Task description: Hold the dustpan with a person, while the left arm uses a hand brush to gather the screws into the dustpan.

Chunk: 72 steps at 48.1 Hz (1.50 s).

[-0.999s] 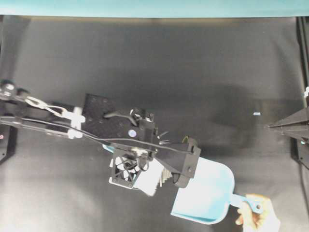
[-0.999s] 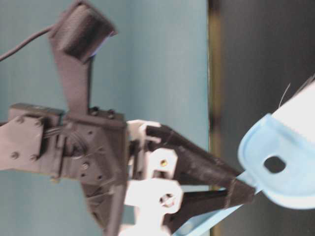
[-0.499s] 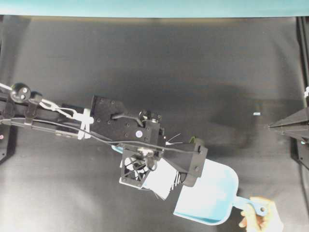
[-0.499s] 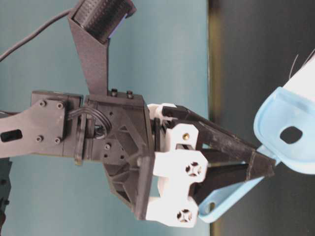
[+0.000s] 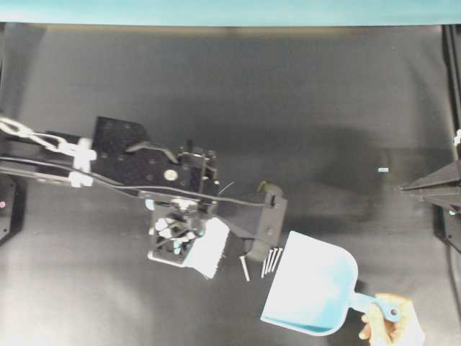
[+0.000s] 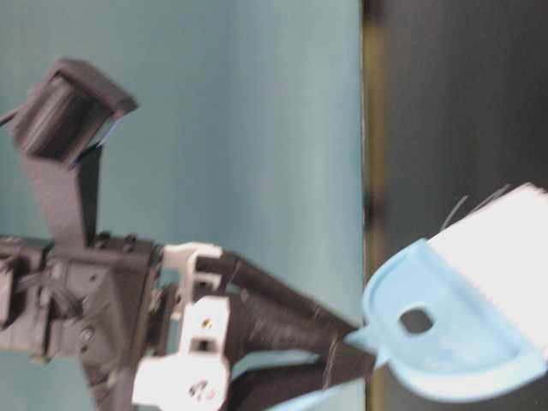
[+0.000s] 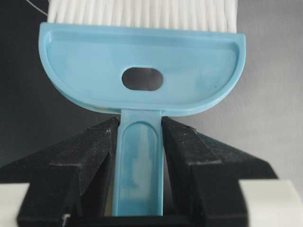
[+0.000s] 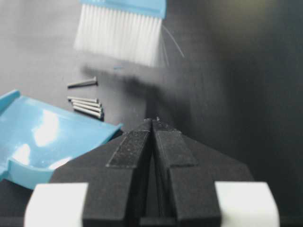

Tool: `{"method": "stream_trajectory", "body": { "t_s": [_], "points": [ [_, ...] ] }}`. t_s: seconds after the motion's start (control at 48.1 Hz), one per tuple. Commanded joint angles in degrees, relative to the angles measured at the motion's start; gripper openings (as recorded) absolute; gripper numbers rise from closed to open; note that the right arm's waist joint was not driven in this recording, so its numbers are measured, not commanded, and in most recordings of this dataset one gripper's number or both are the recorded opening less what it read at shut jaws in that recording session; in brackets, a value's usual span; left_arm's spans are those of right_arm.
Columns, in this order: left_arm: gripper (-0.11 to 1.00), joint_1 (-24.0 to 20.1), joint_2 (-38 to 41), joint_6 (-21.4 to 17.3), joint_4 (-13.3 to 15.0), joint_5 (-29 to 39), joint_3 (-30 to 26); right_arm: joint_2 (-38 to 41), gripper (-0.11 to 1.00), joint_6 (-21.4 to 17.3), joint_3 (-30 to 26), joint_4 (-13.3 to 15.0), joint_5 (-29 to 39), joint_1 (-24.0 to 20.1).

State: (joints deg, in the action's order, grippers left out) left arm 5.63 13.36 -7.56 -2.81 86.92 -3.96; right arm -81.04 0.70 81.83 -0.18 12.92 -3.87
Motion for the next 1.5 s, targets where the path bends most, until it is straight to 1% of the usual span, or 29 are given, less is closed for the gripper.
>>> {"method": "stream_trajectory", "body": {
  "t_s": [0.0, 0.229, 0.374, 0.603, 0.811, 0.936, 1.061, 1.165, 1.311, 1.477],
  "points": [
    [0.31, 0.18, 0.44, 0.0, -0.26, 3.34, -1.67, 0.35, 0.0, 0.44, -0.26, 0.0, -0.44, 0.0],
    [0.31, 0.62, 6.68, -0.26, -0.18, 2.64, -3.25, 0.35, 0.0, 0.44, -0.09, 0.0, -0.53, 0.0],
    [0.31, 0.7, 8.88, -0.26, -0.18, -3.52, -3.34, 0.26, 0.0, 0.44, 0.09, 0.0, -0.62, 0.0],
    [0.31, 0.62, 9.76, -0.18, -0.18, -6.5, -3.78, 0.35, 0.0, 0.44, 0.18, 0.0, -0.62, 0.0],
    [0.31, 0.62, 11.6, -0.18, -0.18, -13.1, -5.62, 0.35, 0.0, 0.44, 0.18, 0.0, -0.7, 0.0],
    [0.31, 0.62, 13.71, -0.26, -0.18, -13.62, -8.61, 0.26, 0.0, 0.44, 0.18, 0.0, -0.7, 0.0],
    [0.31, 0.97, 15.12, -0.35, -0.18, -12.92, -13.01, 0.35, 0.0, 0.44, 0.18, 0.0, -0.7, 0.0],
    [0.31, 1.23, 16.61, -0.88, -0.18, -9.84, -17.58, 0.35, 0.0, 0.44, 0.18, 0.0, -0.7, 0.0],
    [0.31, 1.93, 18.81, -3.34, -0.18, -4.92, -24.87, 0.26, 0.0, 0.44, 0.35, 0.0, -0.79, 0.0],
    [0.31, 2.46, 21.45, -3.96, -0.18, -1.93, -31.64, 0.26, 0.0, 0.44, 0.44, 0.0, -0.79, 0.0]
  ]
}}
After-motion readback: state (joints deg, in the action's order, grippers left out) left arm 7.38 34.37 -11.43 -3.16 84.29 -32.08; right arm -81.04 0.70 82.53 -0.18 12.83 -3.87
